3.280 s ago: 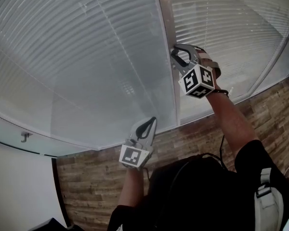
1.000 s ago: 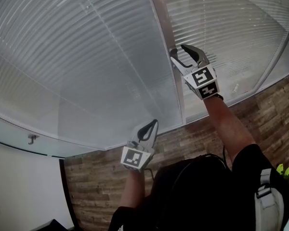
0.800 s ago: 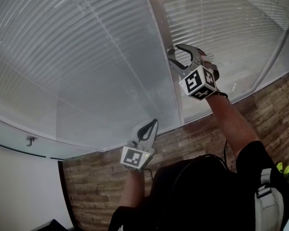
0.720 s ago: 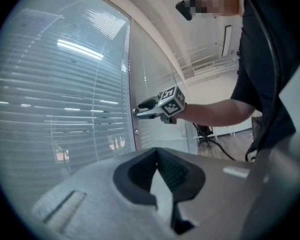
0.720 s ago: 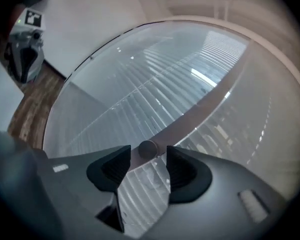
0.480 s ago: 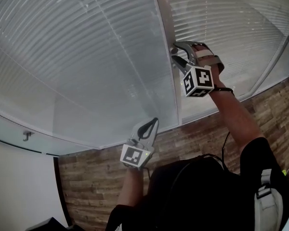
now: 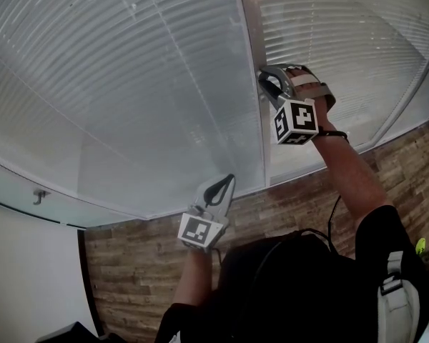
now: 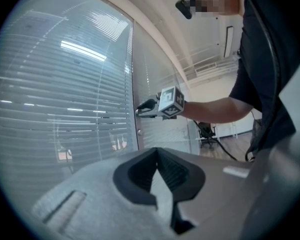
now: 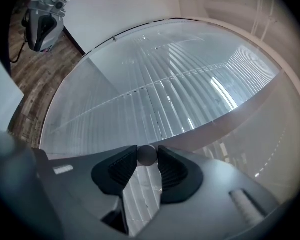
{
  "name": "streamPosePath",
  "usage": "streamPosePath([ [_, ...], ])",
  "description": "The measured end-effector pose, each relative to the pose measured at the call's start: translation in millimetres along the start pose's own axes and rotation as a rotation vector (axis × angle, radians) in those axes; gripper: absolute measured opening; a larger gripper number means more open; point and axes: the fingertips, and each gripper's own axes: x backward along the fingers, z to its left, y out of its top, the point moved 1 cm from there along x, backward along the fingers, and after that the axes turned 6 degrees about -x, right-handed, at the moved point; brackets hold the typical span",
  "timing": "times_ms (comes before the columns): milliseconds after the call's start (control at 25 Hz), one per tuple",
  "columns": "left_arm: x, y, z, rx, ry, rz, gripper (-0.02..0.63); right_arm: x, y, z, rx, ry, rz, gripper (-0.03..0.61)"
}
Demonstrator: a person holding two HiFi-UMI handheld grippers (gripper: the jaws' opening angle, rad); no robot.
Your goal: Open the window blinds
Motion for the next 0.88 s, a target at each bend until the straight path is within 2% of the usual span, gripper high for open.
streamPosePath([
  [280,0.1,-0.9,2.6,-0.012,0.000,-0.009,0.005,-0.3,-0.9,-0.4,-0.053,0.003,-0.014,0.132],
  [640,2.5,2.0,2.3,-0.012,0.002,0.008,0.005,3.0,-0.3,-6.6,-0.307,-0.026,-0.065,0.132],
  [760,3.3,1.4,3.0,-0.011,0.005,0.012,0.005,3.6,-0.6,-9.1,-0.423,-0.047,-0.088,0.132],
  [880,2.9,1.4,2.3,-0.014,0.004,0.013,0.004,3.7,-2.5,-12.4,-0.581,-0.067,-0.119,0.132],
])
